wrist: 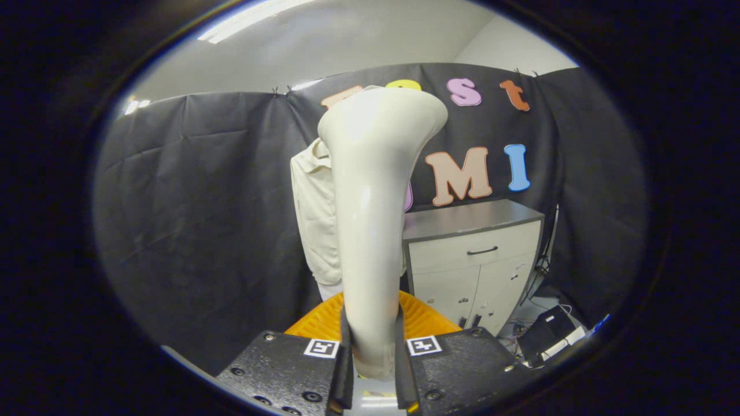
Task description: Iron the clothes twice with a garment steamer, once on the left side and once on the right side.
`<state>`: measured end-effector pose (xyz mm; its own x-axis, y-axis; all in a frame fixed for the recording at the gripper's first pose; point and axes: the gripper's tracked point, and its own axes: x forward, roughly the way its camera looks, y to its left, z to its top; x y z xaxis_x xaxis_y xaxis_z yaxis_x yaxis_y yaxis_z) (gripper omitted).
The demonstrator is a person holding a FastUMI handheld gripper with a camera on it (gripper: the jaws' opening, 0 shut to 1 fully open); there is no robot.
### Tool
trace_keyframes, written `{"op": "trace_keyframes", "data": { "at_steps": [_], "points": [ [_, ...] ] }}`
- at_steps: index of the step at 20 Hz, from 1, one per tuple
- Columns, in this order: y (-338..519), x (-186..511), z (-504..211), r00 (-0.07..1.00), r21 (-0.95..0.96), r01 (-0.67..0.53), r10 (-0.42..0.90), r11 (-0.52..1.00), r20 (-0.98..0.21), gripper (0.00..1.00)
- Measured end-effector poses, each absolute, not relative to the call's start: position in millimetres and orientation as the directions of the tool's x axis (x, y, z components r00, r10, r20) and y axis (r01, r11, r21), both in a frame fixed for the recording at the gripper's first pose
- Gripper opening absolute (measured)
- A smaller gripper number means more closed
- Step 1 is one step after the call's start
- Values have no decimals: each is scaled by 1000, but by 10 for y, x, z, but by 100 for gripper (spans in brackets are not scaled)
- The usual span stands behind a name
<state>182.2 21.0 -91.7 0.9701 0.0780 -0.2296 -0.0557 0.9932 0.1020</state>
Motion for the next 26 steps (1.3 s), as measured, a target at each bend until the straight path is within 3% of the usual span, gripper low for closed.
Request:
{"op": "trace_keyframes", "data": {
  "at_steps": [6, 26],
  "points": [
    [222, 1736, -796, 976, 52, -88, 96, 995, -195, 28],
    [96, 1851, -916, 977, 125, -21, 46, 992, -208, 29]
  ]
}}
